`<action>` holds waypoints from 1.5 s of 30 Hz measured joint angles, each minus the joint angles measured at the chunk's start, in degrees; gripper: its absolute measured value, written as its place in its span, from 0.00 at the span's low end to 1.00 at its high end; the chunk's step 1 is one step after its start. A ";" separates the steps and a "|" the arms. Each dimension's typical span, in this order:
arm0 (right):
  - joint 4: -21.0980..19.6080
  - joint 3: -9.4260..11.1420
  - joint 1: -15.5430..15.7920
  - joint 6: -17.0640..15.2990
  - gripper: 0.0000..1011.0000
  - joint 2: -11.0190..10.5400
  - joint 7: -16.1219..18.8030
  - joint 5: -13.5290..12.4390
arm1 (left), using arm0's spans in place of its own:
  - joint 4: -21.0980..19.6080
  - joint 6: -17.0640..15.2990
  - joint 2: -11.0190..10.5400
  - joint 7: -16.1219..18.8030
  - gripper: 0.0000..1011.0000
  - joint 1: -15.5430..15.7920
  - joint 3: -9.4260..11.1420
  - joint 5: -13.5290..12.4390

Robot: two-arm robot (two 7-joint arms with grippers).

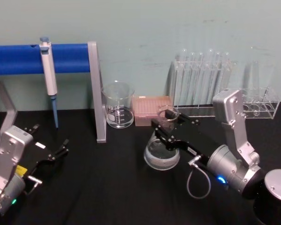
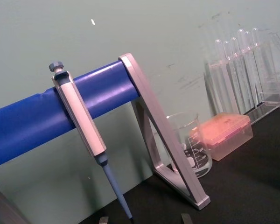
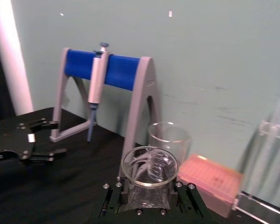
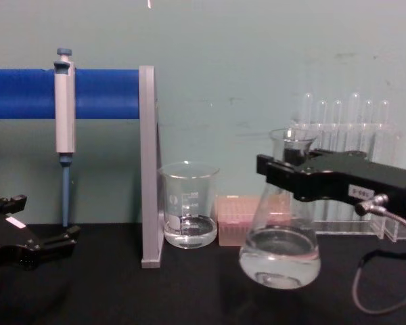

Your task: Grasp the erlenmeyer flask with one hand, shake it three times, then place it back.

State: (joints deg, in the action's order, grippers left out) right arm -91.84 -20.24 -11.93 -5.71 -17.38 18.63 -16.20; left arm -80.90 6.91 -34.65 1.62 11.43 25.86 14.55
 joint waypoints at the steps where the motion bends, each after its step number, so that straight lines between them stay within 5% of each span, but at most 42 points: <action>1: 0.04 -0.29 -0.08 -0.01 0.45 0.11 0.36 -0.18 | 0.00 0.00 0.00 0.00 0.99 0.00 0.00 0.00; 26: -1.04 -4.40 -0.08 -0.36 0.45 0.08 3.11 -2.95 | 0.00 0.00 0.00 0.00 0.99 0.00 0.00 0.00; 45: -1.82 -1.08 1.68 0.34 0.45 -1.05 -1.08 -2.20 | 0.00 0.00 0.00 0.00 0.99 0.00 0.00 0.00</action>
State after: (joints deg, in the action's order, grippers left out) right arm -93.65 -21.32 -10.25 -5.37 -18.43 17.55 -18.40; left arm -80.90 6.91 -34.65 1.62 11.43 25.86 14.55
